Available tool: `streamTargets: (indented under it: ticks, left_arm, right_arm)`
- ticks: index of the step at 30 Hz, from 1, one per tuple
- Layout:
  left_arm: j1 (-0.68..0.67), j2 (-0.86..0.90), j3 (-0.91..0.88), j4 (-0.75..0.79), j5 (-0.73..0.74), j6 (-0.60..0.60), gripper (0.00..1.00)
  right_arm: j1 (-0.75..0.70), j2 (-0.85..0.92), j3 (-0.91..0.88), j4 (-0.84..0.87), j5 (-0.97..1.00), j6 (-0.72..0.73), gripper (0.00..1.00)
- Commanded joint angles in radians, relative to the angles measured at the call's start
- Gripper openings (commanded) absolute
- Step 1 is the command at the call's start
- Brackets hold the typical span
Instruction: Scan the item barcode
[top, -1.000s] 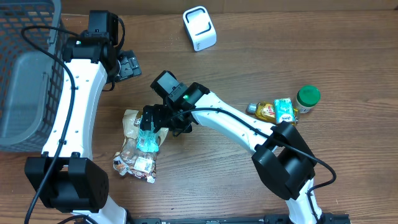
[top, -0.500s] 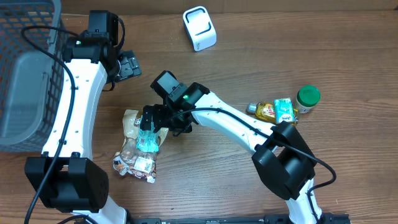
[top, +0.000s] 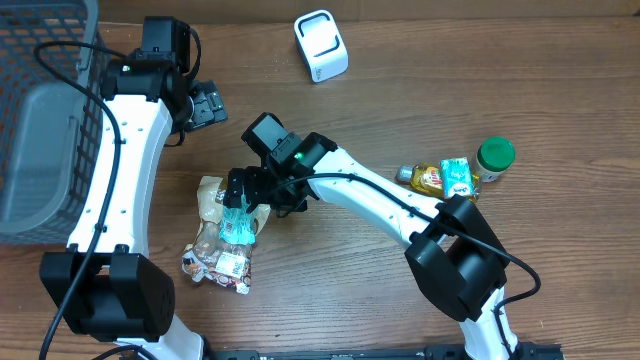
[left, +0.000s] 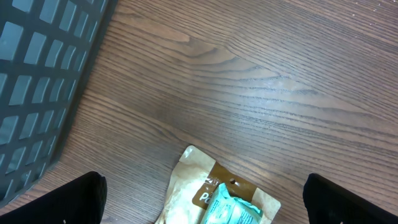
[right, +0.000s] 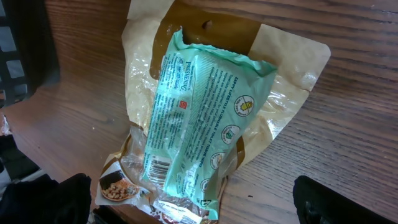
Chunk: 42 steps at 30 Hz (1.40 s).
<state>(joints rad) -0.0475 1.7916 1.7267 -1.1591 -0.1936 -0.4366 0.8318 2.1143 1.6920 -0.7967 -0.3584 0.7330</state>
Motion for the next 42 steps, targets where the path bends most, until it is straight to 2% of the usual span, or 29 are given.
streamTargets:
  ticks: [1, 10, 14, 25, 29, 34, 37, 42]
  left_arm:
    - [0.001, -0.013, 0.009, 0.001, 0.004, 0.014, 1.0]
    - [0.001, -0.013, 0.009, 0.001, 0.004, 0.014, 1.0]
    - [0.001, -0.013, 0.009, 0.001, 0.004, 0.014, 1.0]
    - [0.001, -0.013, 0.009, 0.001, 0.004, 0.014, 1.0]
    - [0.001, -0.013, 0.009, 0.001, 0.004, 0.014, 1.0]
    - [0.001, -0.013, 0.009, 0.001, 0.004, 0.014, 1.0]
    - [0.001, -0.013, 0.009, 0.001, 0.004, 0.014, 1.0]
    - [0.001, -0.013, 0.009, 0.001, 0.004, 0.014, 1.0]
  right_arm:
    - [0.004, -0.026, -0.004, 0.0, 0.005, 0.0, 1.0]
    - [0.005, -0.026, -0.004, -0.016, -0.066, 0.003, 0.99]
    - [0.005, -0.026, -0.004, -0.016, -0.065, 0.056, 0.96]
    - [0.036, -0.026, -0.004, 0.016, -0.064, 0.058, 0.95]
    - [0.043, -0.026, -0.004, 0.046, -0.055, 0.108, 0.92]
    - [0.043, -0.025, -0.005, 0.037, -0.003, 0.118, 0.78]
    - [0.046, -0.025, -0.005, 0.019, 0.003, 0.156, 0.73]
    - [0.06, -0.025, -0.04, 0.02, 0.024, 0.173, 0.71]
